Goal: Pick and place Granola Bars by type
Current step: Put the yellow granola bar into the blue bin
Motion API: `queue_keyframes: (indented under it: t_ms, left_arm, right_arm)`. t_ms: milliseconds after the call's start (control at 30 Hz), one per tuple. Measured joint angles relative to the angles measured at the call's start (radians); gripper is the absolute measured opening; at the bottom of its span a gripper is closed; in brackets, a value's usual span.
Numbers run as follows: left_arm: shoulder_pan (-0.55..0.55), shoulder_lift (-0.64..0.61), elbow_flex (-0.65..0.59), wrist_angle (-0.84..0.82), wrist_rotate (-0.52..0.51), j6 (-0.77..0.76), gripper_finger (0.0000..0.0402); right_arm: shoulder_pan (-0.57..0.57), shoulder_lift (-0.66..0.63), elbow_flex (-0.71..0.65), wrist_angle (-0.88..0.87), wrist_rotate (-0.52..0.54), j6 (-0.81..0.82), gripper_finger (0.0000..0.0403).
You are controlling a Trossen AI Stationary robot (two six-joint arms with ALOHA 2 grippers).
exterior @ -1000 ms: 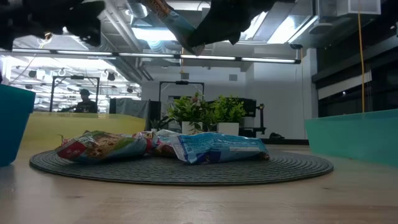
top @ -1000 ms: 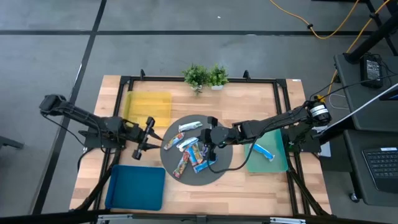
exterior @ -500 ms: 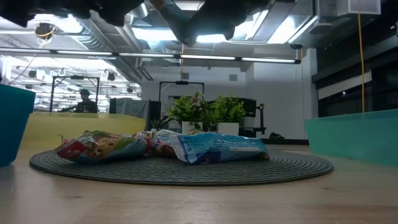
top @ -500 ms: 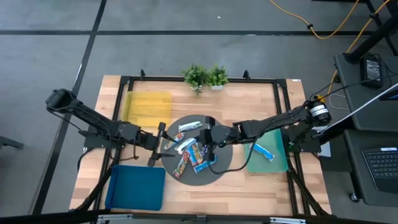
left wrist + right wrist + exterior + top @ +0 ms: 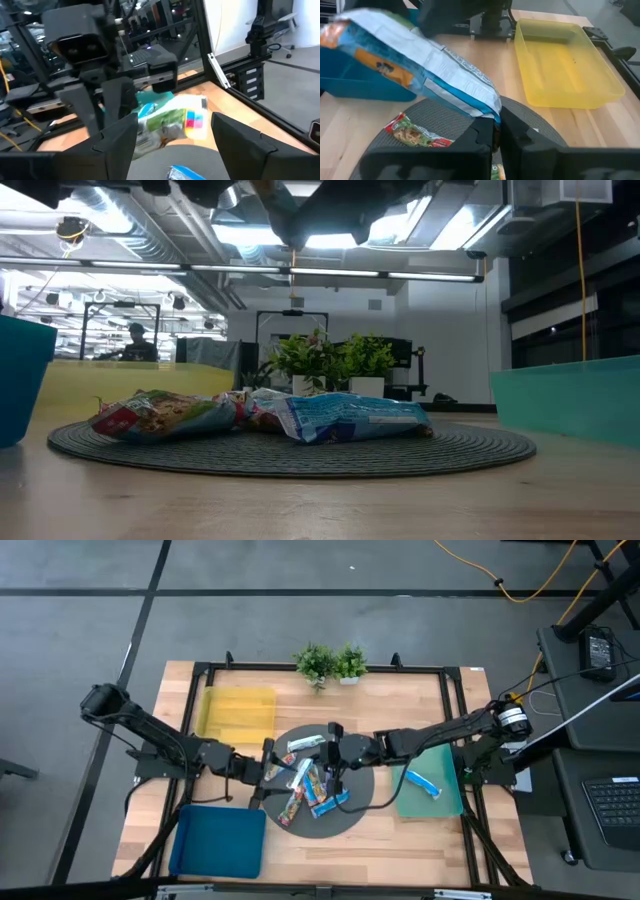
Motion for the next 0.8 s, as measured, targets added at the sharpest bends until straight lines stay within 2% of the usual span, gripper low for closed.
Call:
queue_keyframes:
  t_ms: [200, 400, 667, 800]
  left_arm:
    - [-0.008, 0.0, 0.004, 0.006, -0.005, 0.0, 0.0211]
    - [-0.008, 0.0, 0.004, 0.007, -0.008, 0.002, 0.0174]
    - [-0.008, 0.0, 0.004, -0.011, -0.026, 0.002, 0.0143]
    - [-0.008, 0.0, 0.004, -0.012, -0.032, 0.002, 0.0118]
  right_arm:
    - [-0.002, 0.0, 0.0, 0.0, 0.001, 0.0, 0.004]
    - [-0.002, 0.0, 0.0, 0.031, 0.001, -0.001, 0.0015]
    - [-0.002, 0.0, 0.0, 0.077, 0.002, -0.023, 0.003]
    - [-0.002, 0.0, 0.0, 0.079, 0.003, -0.022, 0.0018]
